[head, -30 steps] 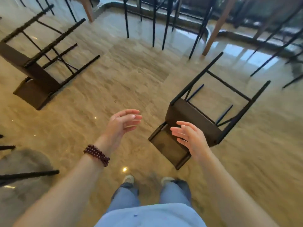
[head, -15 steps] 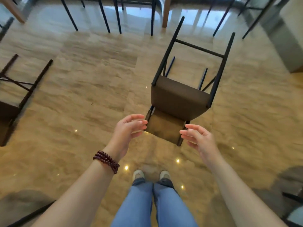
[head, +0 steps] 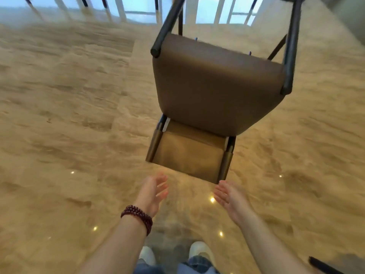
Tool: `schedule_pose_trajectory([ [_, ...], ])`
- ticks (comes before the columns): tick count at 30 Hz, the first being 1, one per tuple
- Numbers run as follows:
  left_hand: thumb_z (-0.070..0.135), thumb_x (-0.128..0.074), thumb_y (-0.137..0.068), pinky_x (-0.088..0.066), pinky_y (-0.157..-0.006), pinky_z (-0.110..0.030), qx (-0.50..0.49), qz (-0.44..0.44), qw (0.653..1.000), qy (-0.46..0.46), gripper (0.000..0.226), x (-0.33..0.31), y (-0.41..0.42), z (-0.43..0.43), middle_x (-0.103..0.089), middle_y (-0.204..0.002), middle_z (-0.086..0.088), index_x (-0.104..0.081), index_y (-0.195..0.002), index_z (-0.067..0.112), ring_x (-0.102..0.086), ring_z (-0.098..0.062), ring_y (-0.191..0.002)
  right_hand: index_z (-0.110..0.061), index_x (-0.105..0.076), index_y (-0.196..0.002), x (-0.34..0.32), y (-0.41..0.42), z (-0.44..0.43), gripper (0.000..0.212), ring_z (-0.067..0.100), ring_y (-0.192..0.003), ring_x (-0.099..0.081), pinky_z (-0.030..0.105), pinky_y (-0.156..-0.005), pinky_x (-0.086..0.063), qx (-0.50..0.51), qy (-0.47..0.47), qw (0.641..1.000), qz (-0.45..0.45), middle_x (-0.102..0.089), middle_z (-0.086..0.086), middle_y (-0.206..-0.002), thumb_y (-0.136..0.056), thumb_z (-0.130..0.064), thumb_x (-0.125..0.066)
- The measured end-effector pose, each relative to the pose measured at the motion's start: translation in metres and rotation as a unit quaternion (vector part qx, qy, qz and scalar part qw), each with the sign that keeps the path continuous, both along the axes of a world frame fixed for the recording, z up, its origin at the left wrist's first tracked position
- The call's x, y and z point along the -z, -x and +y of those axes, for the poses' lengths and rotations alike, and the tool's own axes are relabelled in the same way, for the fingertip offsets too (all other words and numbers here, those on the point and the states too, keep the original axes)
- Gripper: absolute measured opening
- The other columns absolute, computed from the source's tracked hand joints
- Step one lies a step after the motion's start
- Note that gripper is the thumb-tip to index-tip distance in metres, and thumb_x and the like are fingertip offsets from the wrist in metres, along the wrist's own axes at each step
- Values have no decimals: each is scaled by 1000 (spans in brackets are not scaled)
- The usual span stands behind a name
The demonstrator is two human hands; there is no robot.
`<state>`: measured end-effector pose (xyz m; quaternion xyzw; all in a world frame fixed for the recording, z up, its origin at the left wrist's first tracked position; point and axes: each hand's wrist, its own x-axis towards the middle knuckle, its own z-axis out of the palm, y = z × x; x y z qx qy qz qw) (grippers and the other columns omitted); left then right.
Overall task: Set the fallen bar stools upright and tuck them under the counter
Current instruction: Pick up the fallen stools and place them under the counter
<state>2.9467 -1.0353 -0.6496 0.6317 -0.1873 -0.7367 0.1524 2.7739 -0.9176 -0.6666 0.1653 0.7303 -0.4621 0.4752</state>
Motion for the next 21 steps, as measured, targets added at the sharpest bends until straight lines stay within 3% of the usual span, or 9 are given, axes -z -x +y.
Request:
schedule_pose_trajectory([
  [3,8,-48,-93,-47,-83,-33,-41,-24,999,-9,10,87,8,-20,-54,-97,-6,-58,-92,8,-53,-21,-94,-7,-57,-84,93,24,2,10,17,-61,-49,24,-50,-44,17,-34,999,25,-53,9,-75,-92,-3,-53],
  [4,7,-47,-93,-48,-77,-31,-58,-28,998,-9,10,112,10,-31,-53,-97,-6,-57,-93,7,-53,-19,-88,-4,-60,-88,119,32,1,5,18,-63,-50,26,-52,-45,5,-47,998,47,-54,10,-76,-90,-3,-55],
  [6,7,-49,-92,-50,-71,-28,-73,-33,997,-12,13,151,13,-52,-53,-100,-7,-56,-103,5,-54,-18,-85,4,-61,-101,162,47,0,17,25,-74,-53,36,-69,-48,-37,-79,990,111,-57,9,-79,-88,-7,-59],
  [7,7,-49,-92,-51,-76,-30,-80,-35,996,-10,20,169,14,-63,-53,-103,-8,-55,-110,4,-55,-19,-88,4,-60,-108,176,53,-3,23,27,-79,-54,38,-76,-47,-48,-91,986,135,-59,9,-81,-88,-9,-60],
  [10,4,-46,-94,-47,-91,-35,-105,-48,993,-12,34,210,21,-88,-51,-101,-11,-46,-128,4,-53,-20,-92,-1,-48,-132,205,63,-11,45,33,-96,-57,37,-78,-44,-35,-115,981,152,-60,18,-110,-91,-15,-61],
  [12,3,-43,-95,-45,-96,-34,-130,-32,990,-37,41,227,28,-95,-54,-115,-15,-40,-136,1,-55,-23,-106,1,-49,-129,222,65,-16,43,33,-96,-57,35,-75,-44,-37,-114,981,154,-60,19,-111,-91,-15,-61],
  [15,2,-41,-95,-46,-86,-31,-144,-1,988,-57,43,241,40,-92,-51,-129,-15,-37,-137,-4,-56,-22,-107,5,-54,-122,236,66,-21,38,32,-91,-58,33,-73,-43,-16,-125,980,154,-62,18,-103,-89,-12,-62],
  [18,1,-36,-97,-32,-112,-42,-162,10,984,-67,43,246,46,-87,-36,-148,-14,-36,-139,-1,-38,-25,-136,5,-53,-121,238,65,-25,38,31,-88,-56,34,-72,-42,25,-128,982,135,-60,18,-102,-88,-11,-63],
  [21,4,-34,-97,-29,-112,-48,-151,7,984,-96,42,250,52,-80,-38,-146,-15,-36,-139,-2,-37,-27,-137,3,-52,-123,240,61,-29,40,30,-86,-55,35,-70,-46,87,-126,981,117,-60,20,-108,-86,-5,-64],
])
